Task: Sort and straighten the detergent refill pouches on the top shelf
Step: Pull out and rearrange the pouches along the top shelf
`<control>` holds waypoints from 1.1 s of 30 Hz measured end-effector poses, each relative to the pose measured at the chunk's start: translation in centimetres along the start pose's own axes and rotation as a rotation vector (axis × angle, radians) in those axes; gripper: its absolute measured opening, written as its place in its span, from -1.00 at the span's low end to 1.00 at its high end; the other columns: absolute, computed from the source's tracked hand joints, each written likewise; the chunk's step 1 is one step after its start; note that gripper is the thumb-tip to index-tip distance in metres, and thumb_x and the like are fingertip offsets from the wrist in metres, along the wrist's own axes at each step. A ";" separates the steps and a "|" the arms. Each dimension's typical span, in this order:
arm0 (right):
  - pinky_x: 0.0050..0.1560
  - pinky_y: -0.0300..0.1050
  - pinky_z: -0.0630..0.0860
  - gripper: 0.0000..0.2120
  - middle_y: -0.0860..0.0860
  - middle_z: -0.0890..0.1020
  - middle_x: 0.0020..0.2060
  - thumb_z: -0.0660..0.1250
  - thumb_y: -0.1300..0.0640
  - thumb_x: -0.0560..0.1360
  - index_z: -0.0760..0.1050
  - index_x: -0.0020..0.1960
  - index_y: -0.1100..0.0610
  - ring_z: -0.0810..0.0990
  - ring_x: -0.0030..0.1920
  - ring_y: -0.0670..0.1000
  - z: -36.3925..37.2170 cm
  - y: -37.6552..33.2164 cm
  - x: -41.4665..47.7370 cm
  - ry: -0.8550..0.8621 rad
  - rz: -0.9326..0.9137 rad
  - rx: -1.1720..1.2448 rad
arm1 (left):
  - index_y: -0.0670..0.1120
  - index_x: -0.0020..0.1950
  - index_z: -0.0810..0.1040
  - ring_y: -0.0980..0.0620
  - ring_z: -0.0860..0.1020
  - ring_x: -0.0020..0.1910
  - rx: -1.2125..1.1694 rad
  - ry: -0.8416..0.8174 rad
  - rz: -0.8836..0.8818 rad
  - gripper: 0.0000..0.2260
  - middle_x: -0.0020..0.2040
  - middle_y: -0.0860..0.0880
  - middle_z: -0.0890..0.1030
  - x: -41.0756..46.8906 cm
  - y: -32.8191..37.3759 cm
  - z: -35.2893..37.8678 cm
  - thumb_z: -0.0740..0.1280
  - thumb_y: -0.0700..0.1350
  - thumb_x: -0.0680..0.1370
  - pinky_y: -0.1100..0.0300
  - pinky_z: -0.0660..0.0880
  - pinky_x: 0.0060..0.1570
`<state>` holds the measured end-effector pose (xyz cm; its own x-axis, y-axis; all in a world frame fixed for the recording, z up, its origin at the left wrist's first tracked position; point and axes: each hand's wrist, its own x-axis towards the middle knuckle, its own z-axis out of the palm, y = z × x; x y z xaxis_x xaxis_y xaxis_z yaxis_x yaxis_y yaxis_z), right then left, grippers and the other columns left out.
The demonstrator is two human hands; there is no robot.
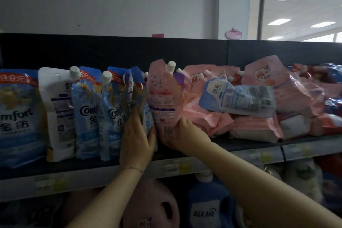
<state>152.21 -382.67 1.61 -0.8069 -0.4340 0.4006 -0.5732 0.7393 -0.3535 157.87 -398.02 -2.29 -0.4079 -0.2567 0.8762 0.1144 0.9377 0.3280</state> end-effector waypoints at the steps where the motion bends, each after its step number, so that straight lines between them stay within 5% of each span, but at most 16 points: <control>1: 0.17 0.06 0.47 -0.30 0.09 0.43 0.24 0.33 -0.28 0.43 0.24 0.38 0.13 0.48 0.22 0.15 -0.7 0.4 -0.6 -0.035 -0.046 0.034 | -0.25 0.50 0.15 -0.22 0.33 0.36 -0.012 0.009 0.003 -0.36 0.39 -0.27 0.32 0.0 -0.1 -0.1 0.36 -0.08 0.54 -0.09 0.37 0.33; 4: 0.22 0.02 0.45 -0.39 0.07 0.47 0.30 0.34 -0.16 0.47 0.29 0.40 0.09 0.47 0.24 0.10 -2.5 1.9 -1.7 -0.116 -0.126 0.077 | -0.22 0.30 0.30 -0.17 0.37 0.14 -0.013 0.085 0.075 -0.50 0.17 -0.27 0.39 -0.2 -0.2 -0.5 0.45 -0.20 0.45 -0.15 0.50 0.09; 6: 0.11 0.00 0.50 -0.50 0.03 0.53 0.22 0.33 -0.09 0.47 0.35 0.35 0.04 0.52 0.16 0.09 -3.1 3.1 -2.1 -0.110 -0.153 0.064 | -0.14 0.16 0.32 -0.10 0.37 0.02 0.011 0.112 0.177 -0.67 0.06 -0.19 0.41 -0.8 0.3 -0.9 0.38 -0.19 0.48 0.00 0.47 0.00; 9: -0.08 0.00 0.54 -0.80 0.02 0.59 -0.03 0.26 -0.03 0.51 0.48 0.05 0.05 0.55 -0.06 0.10 -3.5 4.6 -2.3 -0.050 -0.205 0.022 | -0.09 0.09 0.34 -0.01 0.38 -0.06 0.043 0.011 0.339 -0.80 -0.02 -0.09 0.43 -2.0 1.4 -1.3 0.18 -0.08 0.50 0.17 0.36 -0.05; 13: -0.32 -0.12 0.36 -0.86 0.02 0.49 -0.15 0.23 0.06 0.52 0.47 -0.14 0.11 0.51 -0.17 0.12 -4.4 6.9 -1.5 0.025 -0.232 -0.050 | -0.09 0.08 0.37 -0.01 0.41 -0.04 0.099 -0.082 0.460 -0.79 -0.01 -0.05 0.46 -2.4 4.1 -0.4 0.18 -0.11 0.46 0.17 0.35 0.00; 18: -0.05 0.01 0.46 -0.77 0.05 0.48 0.07 0.18 0.05 0.55 0.49 0.09 0.14 0.41 0.07 0.07 -6.0 10.6 0.2 0.114 -0.340 -0.204 | -0.08 0.06 0.39 -0.03 0.41 -0.06 0.142 -0.150 0.504 -0.79 -0.03 -0.06 0.49 -0.7 8.9 1.7 0.20 -0.13 0.44 0.17 0.36 -0.03; 23: 0.10 0.03 0.41 -0.73 0.10 0.45 0.12 0.16 0.09 0.58 0.45 0.21 0.18 0.40 0.17 0.14 -7.2 13.1 2.0 0.077 -0.390 -0.188 | -0.11 0.04 0.47 -0.03 0.42 -0.05 0.234 -0.323 0.434 -0.78 -0.04 -0.04 0.48 0.0 12.0 4.8 0.16 -0.11 0.44 0.07 0.44 -0.05; 27: -0.01 -0.01 0.34 -0.77 0.17 0.46 0.10 0.10 0.10 0.62 0.39 0.14 0.24 0.42 0.13 0.19 -7.2 13.8 3.9 -0.004 -0.344 -0.135 | -0.13 0.11 0.42 -0.09 0.41 0.05 0.269 -0.449 0.226 -0.79 0.08 -0.07 0.43 0.6 12.9 6.7 0.21 -0.12 0.50 0.01 0.42 0.04; 33: 0.18 0.13 0.47 -0.64 0.09 0.51 0.16 0.00 -0.09 0.56 0.33 0.25 0.04 0.51 0.18 0.18 -6.8 16.0 6.8 -0.118 -0.272 0.009 | -0.20 0.14 0.39 -0.09 0.39 0.18 0.167 -0.408 -0.079 -0.81 0.24 -0.14 0.38 2.3 13.6 9.9 0.16 -0.11 0.62 0.09 0.34 0.22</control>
<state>138.53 -370.34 4.42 -0.6339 -0.6731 0.3810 -0.7717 0.5831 -0.2539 149.53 -383.56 0.73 -0.7370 -0.2470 0.6291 -0.0653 0.9525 0.2974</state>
